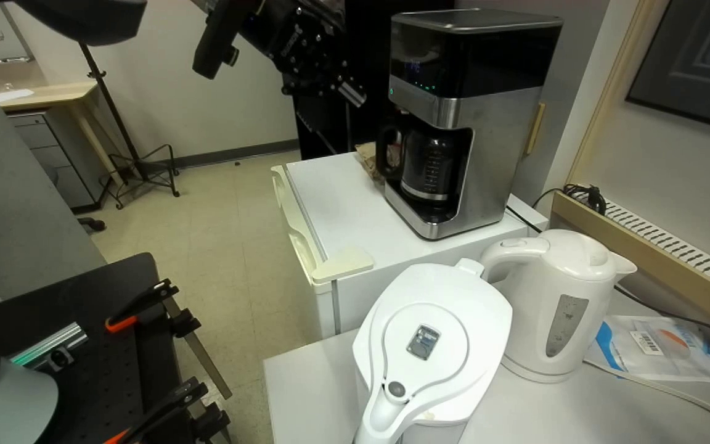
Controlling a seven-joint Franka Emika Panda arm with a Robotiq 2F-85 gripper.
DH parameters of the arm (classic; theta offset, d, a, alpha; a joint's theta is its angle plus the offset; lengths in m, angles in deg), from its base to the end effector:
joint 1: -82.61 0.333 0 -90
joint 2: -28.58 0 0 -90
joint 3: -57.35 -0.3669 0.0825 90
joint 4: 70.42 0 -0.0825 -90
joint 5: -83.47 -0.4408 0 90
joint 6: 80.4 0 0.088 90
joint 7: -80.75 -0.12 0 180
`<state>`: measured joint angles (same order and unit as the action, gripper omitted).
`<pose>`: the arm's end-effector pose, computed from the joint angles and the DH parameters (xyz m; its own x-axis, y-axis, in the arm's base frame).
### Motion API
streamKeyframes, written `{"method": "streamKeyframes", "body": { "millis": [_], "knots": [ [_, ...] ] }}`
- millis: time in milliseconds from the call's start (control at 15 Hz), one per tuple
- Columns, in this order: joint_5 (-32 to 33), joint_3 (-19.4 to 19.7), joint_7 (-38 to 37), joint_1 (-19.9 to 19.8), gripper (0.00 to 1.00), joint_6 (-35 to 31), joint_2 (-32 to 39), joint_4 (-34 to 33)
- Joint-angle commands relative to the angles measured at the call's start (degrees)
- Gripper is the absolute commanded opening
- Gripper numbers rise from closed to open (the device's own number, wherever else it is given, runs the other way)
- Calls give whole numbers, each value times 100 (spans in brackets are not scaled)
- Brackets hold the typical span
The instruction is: Press a button on the coffee making machine
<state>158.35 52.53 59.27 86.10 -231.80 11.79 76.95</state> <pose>0.4692 0.0876 0.3910 0.6018 0.7891 0.1230 0.4689 -0.4738 0.7454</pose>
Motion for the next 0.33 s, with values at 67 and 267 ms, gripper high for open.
{"method": "streamKeyframes", "body": {
  "millis": [67,267],
  "knots": [
    [476,100,85,-44,0,-441,-675,540],
    [626,158,90,-60,0,-584,-865,690]
  ]
}}
